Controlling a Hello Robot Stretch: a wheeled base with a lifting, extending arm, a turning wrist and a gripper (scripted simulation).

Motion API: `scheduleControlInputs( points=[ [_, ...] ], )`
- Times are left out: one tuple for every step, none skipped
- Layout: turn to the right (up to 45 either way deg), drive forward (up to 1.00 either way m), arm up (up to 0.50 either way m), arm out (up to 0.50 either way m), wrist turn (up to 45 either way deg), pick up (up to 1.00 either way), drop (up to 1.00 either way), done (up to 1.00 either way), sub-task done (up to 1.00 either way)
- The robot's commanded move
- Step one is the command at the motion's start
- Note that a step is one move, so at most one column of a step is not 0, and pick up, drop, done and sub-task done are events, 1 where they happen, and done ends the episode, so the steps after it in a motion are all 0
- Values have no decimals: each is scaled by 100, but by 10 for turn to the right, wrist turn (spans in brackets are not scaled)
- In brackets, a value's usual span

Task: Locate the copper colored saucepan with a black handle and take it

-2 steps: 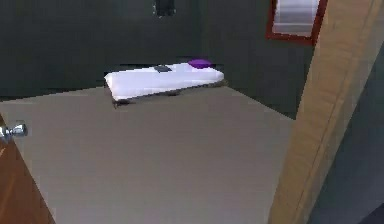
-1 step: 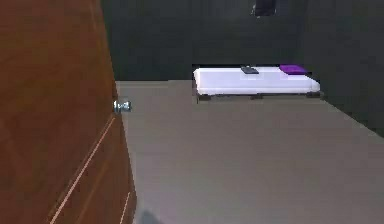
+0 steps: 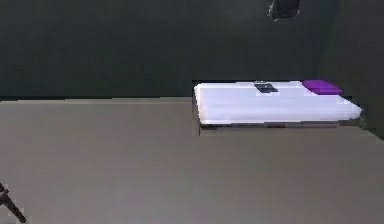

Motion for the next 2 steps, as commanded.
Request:
scheduleControlInputs(
  points=[
    [-30, 0, 0, 0, 0, 0, 0, 0, 0],
    [0, 40, 0, 0, 0, 0, 0, 0, 0]
  ],
)
